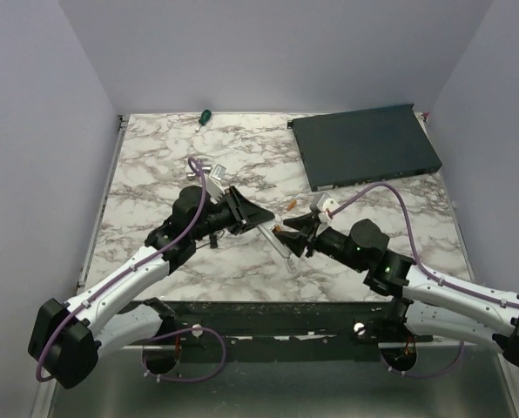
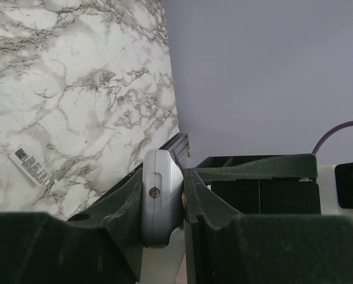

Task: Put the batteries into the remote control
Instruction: Load the battery into the remote control.

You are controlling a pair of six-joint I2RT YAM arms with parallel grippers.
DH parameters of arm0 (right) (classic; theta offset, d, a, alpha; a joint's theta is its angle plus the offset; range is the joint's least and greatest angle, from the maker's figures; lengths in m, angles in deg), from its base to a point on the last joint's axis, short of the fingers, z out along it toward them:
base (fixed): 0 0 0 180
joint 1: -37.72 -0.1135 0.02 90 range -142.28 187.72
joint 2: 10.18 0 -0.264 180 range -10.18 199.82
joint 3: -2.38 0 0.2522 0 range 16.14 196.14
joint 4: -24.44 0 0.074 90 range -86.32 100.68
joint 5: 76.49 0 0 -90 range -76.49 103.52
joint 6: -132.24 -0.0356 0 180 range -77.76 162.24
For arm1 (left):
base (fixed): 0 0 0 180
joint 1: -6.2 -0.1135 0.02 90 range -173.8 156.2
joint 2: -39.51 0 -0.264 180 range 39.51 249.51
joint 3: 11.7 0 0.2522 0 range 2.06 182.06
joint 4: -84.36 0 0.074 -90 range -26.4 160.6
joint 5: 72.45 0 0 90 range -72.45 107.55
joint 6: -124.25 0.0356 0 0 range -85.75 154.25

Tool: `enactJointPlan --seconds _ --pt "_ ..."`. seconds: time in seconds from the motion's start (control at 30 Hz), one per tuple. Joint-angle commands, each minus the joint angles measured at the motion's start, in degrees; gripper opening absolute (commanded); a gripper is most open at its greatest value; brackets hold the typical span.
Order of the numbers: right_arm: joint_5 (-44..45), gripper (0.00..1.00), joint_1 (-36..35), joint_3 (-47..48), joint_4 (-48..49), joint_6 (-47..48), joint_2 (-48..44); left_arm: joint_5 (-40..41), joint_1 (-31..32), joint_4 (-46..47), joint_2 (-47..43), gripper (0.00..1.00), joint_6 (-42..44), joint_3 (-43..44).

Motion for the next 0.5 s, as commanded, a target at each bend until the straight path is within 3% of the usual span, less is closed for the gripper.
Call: enactJointPlan --seconds 0.0,0.2,0.47 --pt "-1.91 0.45 -0.17 0.68 1.01 -0.5 -1.51 -1.41 -0.28 2.64 0.35 0.0 -0.46 0.81" --pt "-2.93 0.45 -0.13 1.3 -0.27 0.92 -3.49 -2.62 -0.28 2.96 0.42 0.0 0.27 0.8" --pt "-13.12 0.44 -0.11 7.41 -17.31 19.09 -7.58 -8.3 -0.2 3.17 2.58 0.0 3.42 2.52"
